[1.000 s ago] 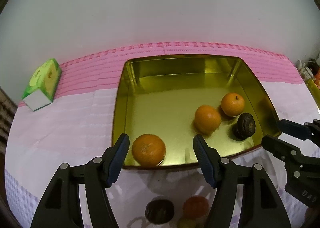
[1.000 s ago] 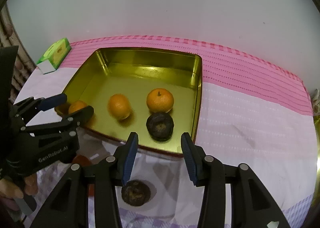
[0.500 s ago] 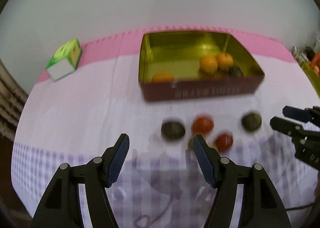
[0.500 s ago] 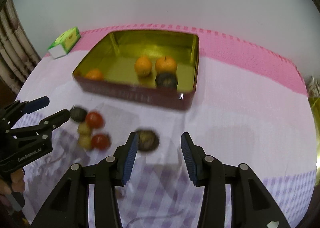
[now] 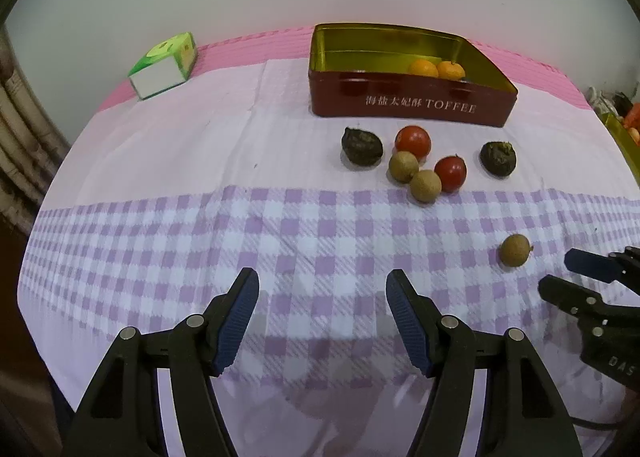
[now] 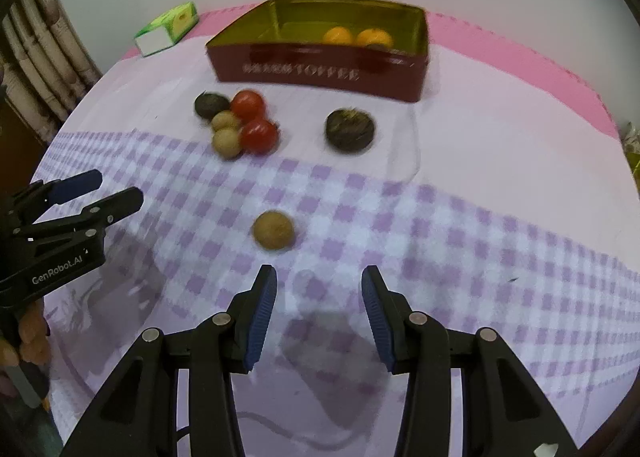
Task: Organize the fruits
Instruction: 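Withdraw both open grippers from the tin toward the remaining fruits, then close right gripper on the tan longan lying alone on the cloth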
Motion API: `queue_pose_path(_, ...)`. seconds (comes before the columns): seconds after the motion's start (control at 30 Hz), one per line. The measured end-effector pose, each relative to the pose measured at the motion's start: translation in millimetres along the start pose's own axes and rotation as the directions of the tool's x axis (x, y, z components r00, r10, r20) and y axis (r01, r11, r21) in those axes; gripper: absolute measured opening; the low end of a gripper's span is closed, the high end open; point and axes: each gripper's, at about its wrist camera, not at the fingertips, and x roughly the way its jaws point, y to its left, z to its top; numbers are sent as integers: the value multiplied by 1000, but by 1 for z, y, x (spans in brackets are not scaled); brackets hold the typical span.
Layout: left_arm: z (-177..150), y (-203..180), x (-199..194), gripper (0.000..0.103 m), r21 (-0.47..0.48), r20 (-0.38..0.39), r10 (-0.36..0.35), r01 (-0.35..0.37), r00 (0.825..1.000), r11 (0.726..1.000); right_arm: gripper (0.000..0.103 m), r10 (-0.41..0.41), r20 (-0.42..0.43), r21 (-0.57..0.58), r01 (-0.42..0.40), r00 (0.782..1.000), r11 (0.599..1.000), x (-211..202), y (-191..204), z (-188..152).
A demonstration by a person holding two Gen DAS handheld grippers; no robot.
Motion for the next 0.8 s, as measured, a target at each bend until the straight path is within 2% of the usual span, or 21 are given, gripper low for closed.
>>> queue_pose_path(0.27,-13,13,7,67,-59,-29,10,-12,1000,998,42,-18,-23,-24,17,1000,1000,19,13,5)
queue_pose_path(0.43,-12,19,12,67,-84,-40,5,-8,999,996,40,-62,0,-75,62,998,995,25,21,12)
queue_pose_path(0.8,-11,14,19,67,-79,-51,-6,2,999,997,20,-70,31,-100,73,997,992,27,27,19)
